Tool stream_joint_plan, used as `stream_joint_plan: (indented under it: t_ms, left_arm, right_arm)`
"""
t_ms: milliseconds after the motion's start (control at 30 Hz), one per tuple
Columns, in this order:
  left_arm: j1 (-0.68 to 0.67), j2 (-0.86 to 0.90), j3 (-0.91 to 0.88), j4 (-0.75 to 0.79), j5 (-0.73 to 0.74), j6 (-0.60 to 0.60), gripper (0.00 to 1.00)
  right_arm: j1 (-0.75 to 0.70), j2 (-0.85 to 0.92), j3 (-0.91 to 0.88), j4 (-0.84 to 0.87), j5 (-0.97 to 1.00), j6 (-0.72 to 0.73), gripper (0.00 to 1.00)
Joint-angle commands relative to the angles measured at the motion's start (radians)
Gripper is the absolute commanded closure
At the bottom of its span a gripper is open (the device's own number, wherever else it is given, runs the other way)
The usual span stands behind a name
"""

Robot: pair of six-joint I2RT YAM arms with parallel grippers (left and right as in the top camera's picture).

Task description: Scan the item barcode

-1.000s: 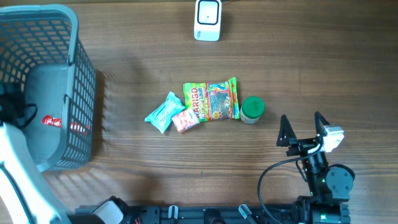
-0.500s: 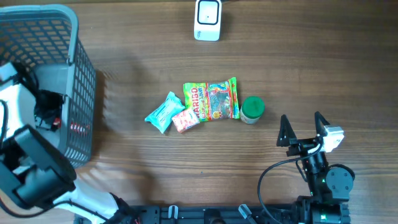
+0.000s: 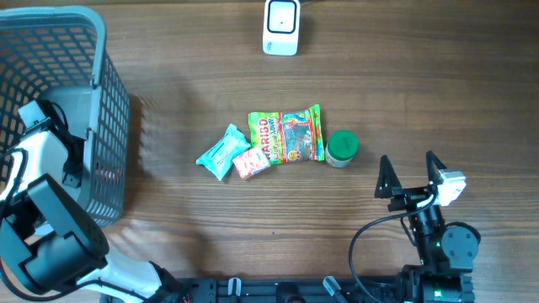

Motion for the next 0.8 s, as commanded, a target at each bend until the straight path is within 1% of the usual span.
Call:
stream_joint_plan:
  t_ms: [0, 100, 167, 200, 233, 300, 333, 400, 433, 467, 500, 533, 567, 600, 667, 700, 767]
  left_arm:
    - [0.003, 0.077, -0.002, -0.141, 0.029, 0.005, 0.96]
    - [0.004, 0.006, 0.219, -0.319, 0.029, 0.004, 0.96]
    - [0.004, -0.063, 0.463, -0.458, 0.029, 0.004, 0.96]
    - [0.004, -0.086, 0.546, -0.494, 0.029, 0.004, 0.96]
    - [0.004, -0.126, 0.688, -0.548, 0.029, 0.004, 0.96]
    - [0.004, -0.181, 0.841, -0.596, 0.03, -0.001, 0.96]
    - [0.004, -0.214, 0.903, -0.615, 0.055, -0.004, 0.96]
    - [-0.01, -0.317, 0.946, -0.612, 0.19, -0.003, 0.96]
    - [-0.02, -0.343, 0.946, -0.607, 0.193, -0.003, 0.96]
    - [-0.033, -0.363, 0.946, -0.602, 0.161, -0.004, 0.96]
    - [-0.048, -0.369, 0.945, -0.608, 0.093, -0.003, 0.81]
    - [-0.05, -0.354, 0.935, -0.623, 0.056, -0.003, 0.31]
    - [-0.05, -0.34, 0.922, -0.635, 0.046, -0.004, 0.13]
    - [-0.05, -0.302, 0.889, -0.653, 0.047, -0.022, 0.0]
    - [-0.05, -0.241, 0.828, -0.666, 0.046, -0.108, 0.0]
    - [-0.05, -0.171, 0.758, -0.654, 0.047, -0.242, 0.0]
    - [-0.052, -0.068, 0.703, -0.617, 0.055, -0.389, 0.0]
  right_arm:
    - [0.002, -0.005, -0.001, 0.003, 0.006, -0.013, 0.0]
    - [0.002, -0.005, -0.001, 0.003, 0.006, -0.013, 0.0]
    - [0.002, -0.005, -0.001, 0.003, 0.006, -0.013, 0.0]
    - [0.002, -0.005, -0.001, 0.002, 0.006, -0.014, 0.0]
    - [0.002, -0.005, -0.001, 0.002, 0.006, -0.014, 0.0]
    - [0.002, -0.005, -0.001, 0.003, 0.006, -0.013, 0.0]
    - [0.002, -0.005, -0.001, 0.003, 0.006, -0.013, 0.0]
    - [0.002, -0.005, -0.001, 0.003, 0.006, -0.013, 0.0]
    - [0.002, -0.005, -0.001, 0.003, 0.006, -0.013, 0.0]
    - [0.002, -0.005, -0.001, 0.003, 0.006, -0.013, 0.0]
    - [0.002, -0.005, -0.001, 0.003, 0.006, -0.013, 0.0]
    - [0.002, -0.005, -0.001, 0.003, 0.006, -0.013, 0.0]
    - [0.002, -0.005, -0.001, 0.003, 0.006, -0.013, 0.0]
    - [0.002, -0.005, -0.001, 0.003, 0.006, -0.013, 0.0]
    - [0.002, -0.005, -0.001, 0.003, 0.006, -0.013, 0.0]
    - [0.002, -0.005, -0.001, 0.003, 0.006, -0.013, 0.0]
    - [0.002, -0.005, -0.001, 0.003, 0.006, -0.014, 0.0]
